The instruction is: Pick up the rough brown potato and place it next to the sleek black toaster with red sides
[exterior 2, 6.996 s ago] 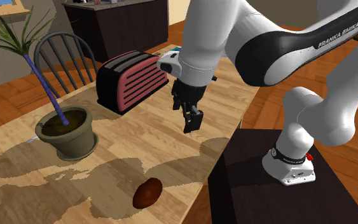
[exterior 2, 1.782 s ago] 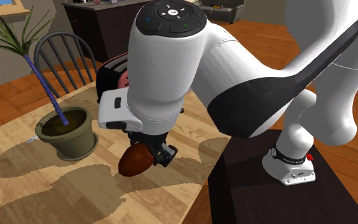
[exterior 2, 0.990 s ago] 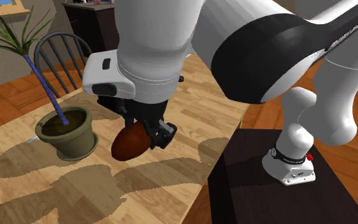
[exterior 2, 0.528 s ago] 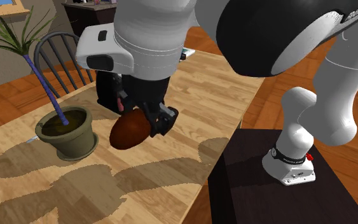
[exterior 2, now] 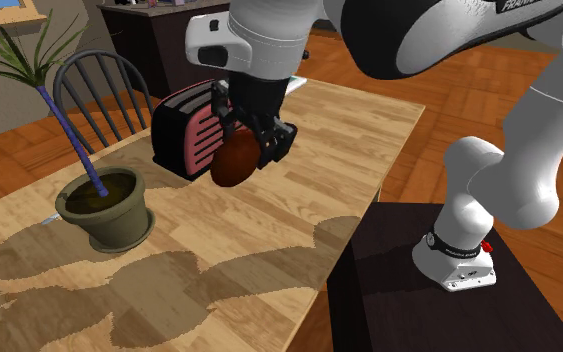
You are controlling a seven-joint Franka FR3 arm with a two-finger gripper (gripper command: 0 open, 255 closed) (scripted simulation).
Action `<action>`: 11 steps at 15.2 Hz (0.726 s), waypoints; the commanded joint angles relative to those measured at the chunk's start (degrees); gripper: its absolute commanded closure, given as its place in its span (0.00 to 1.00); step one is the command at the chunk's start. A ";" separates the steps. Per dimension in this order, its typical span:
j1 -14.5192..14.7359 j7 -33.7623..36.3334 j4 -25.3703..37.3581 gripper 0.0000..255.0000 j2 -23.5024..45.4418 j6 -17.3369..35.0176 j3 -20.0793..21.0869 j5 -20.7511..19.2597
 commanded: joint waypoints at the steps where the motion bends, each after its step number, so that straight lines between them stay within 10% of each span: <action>1: -0.87 -2.44 -2.18 1.00 -1.88 0.97 -1.58 0.30; 11: -5.34 -15.72 -10.29 1.00 -9.47 4.81 -11.03 0.41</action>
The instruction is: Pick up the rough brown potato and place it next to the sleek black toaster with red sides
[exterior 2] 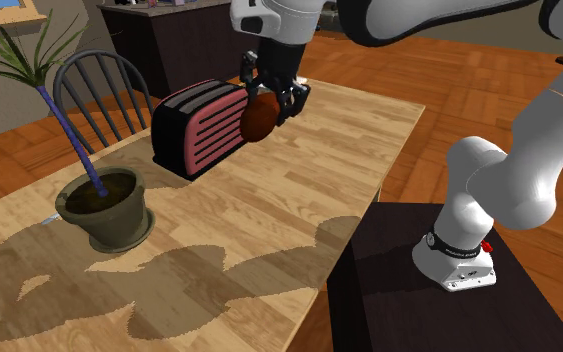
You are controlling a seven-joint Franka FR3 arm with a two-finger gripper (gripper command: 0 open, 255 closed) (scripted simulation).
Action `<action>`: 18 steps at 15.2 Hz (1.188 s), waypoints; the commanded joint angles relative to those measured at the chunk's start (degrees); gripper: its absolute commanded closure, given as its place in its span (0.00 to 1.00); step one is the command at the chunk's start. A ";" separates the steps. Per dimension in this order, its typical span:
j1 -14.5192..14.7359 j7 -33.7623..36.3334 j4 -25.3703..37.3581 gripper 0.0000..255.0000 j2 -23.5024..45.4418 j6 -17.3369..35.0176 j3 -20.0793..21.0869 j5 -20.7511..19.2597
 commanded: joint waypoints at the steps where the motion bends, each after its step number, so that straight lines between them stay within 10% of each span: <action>1: -1.05 -3.11 -2.02 1.00 -1.46 1.29 -2.32 -0.18; 18: -7.56 -27.72 0.30 1.00 0.18 5.88 -20.79 0.68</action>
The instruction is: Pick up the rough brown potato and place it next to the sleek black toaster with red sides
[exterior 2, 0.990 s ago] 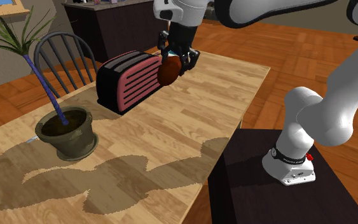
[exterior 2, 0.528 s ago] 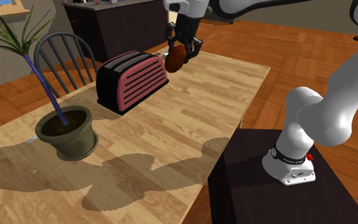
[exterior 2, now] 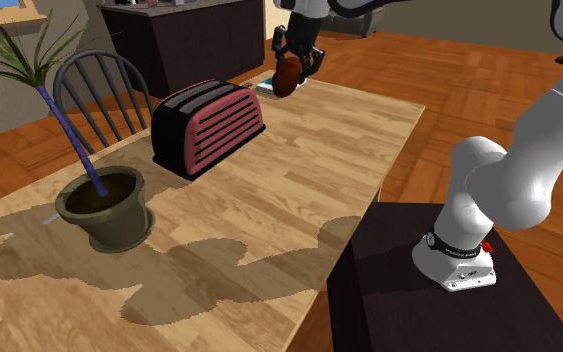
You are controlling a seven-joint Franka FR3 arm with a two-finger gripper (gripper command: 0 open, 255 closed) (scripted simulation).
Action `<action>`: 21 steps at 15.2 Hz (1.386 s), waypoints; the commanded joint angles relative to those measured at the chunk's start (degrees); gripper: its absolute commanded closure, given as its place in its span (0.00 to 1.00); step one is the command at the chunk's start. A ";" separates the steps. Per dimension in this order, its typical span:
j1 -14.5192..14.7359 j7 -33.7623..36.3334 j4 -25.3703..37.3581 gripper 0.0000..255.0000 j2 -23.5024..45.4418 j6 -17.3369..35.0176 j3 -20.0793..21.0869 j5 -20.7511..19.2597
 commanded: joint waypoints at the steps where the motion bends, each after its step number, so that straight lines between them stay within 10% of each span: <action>1: -0.53 -3.26 1.41 1.00 1.33 0.48 -2.39 0.69; 21: -2.14 -9.64 -5.96 1.00 5.36 12.72 -8.73 2.29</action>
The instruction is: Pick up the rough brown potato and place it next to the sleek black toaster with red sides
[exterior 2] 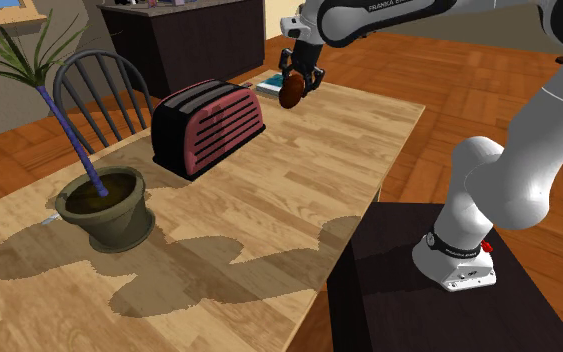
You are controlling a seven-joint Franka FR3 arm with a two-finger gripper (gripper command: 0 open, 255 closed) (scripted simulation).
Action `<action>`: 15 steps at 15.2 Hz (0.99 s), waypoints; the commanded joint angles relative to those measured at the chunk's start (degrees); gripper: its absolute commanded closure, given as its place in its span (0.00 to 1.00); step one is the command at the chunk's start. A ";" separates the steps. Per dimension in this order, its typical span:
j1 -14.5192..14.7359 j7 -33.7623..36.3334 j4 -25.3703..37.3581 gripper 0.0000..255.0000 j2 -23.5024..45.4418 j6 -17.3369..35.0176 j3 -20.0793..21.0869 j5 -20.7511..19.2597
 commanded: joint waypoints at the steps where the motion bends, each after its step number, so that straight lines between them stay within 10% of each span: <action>1: -0.08 -0.02 -1.38 1.00 0.21 1.62 -0.24 -0.04; 15: -0.15 -0.31 -9.36 1.00 3.60 12.75 -1.87 0.59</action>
